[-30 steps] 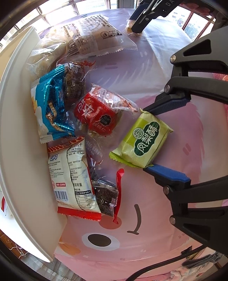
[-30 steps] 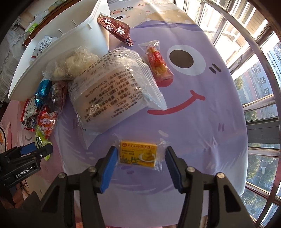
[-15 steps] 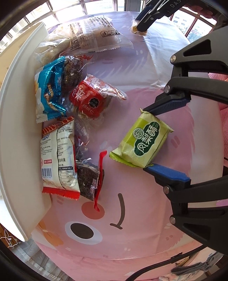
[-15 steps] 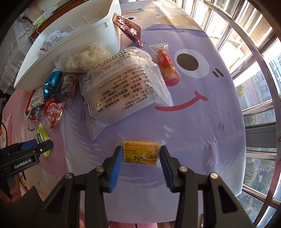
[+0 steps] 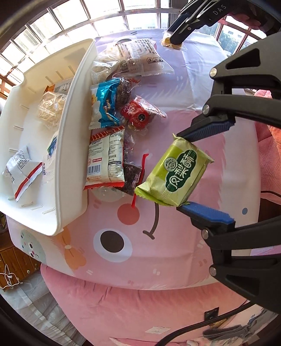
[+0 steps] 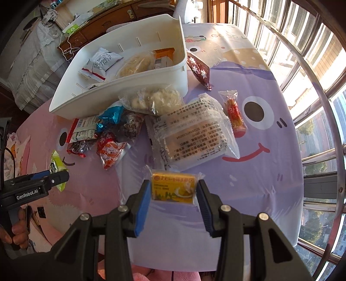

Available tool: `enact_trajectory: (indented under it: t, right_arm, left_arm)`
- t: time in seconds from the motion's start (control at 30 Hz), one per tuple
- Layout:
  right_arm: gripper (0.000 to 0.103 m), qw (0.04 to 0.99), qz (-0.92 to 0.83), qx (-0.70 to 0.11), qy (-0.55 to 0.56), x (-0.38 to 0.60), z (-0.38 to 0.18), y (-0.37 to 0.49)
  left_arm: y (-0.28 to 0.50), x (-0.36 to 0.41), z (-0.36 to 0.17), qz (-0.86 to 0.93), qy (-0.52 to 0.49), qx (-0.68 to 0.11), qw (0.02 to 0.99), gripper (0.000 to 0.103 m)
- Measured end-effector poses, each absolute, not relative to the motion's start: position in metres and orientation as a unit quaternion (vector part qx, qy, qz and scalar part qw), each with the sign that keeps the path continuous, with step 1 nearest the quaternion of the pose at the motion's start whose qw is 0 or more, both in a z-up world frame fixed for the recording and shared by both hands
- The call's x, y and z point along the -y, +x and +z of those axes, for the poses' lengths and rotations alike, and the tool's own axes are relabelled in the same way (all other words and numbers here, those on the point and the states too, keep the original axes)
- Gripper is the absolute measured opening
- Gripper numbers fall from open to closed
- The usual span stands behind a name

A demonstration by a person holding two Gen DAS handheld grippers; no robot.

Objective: Organize snacks
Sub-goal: 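Carry the green pastry and yellow cake into the tray and release them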

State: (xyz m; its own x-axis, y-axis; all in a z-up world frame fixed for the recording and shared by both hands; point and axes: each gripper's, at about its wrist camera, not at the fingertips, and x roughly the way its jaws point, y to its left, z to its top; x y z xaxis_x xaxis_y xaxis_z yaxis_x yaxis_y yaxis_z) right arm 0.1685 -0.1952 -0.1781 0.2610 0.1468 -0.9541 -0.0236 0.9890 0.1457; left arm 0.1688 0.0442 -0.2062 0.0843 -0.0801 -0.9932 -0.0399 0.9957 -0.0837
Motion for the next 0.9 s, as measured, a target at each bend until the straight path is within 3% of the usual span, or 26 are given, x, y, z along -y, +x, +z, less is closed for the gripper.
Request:
enact_trajectory:
  t: [0.43,0.83,0.9]
  right_arm:
    - [0.043,0.841,0.099,-0.529,0.047,0.163,-0.109,0.234]
    - [0.044,0.881,0.09,-0.461,0.059,0.16,-0.089,0.279]
    - [0.044,0.882,0.083,-0.459,0.067,0.164,-0.091,0.284]
  left_arm:
    - [0.223,-0.064,-0.124,-0.013,-0.025,-0.625,0.78,0.056]
    - [0.277,-0.081,-0.107,-0.034,-0.081,-0.568,0.818,0.056]
    - [0.284,-0.084,-0.108,-0.041,-0.099,-0.56,0.822,0.062]
